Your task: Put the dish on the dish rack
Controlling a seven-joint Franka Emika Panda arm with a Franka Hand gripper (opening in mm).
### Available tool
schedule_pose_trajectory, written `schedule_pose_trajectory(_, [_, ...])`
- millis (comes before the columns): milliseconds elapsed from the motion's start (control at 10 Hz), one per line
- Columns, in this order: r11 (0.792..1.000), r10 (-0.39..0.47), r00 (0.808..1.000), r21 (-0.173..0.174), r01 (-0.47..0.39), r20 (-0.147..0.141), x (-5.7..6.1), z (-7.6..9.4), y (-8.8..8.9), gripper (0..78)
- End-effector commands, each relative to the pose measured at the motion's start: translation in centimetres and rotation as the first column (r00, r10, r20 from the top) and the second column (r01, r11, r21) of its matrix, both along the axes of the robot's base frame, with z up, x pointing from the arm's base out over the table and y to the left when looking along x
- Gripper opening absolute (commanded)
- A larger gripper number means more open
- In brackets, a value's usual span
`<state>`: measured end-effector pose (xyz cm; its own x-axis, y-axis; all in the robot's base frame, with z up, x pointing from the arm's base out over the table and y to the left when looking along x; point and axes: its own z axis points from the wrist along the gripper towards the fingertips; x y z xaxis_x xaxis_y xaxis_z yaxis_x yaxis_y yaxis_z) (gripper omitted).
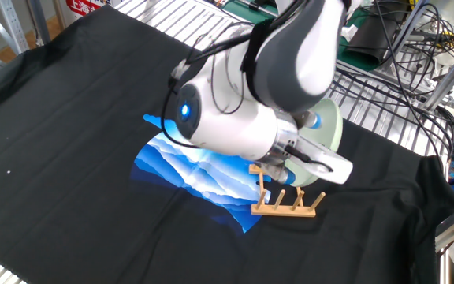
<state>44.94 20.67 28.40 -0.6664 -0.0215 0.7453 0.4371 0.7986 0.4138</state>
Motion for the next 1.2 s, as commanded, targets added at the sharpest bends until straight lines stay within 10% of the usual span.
schedule_pose_trajectory(100, [0.999,-0.006,0.997,0.036,0.009,-0.075,0.4,-0.6,0.7,1.1])
schedule_pose_trajectory(400, [0.990,0.135,0.990,-0.026,-0.136,-0.049,0.7,-0.8,0.9,1.1])
schedule_pose_trajectory(1200, [0.984,0.176,0.978,-0.020,-0.179,-0.116,0.9,-1.6,1.6,1.1])
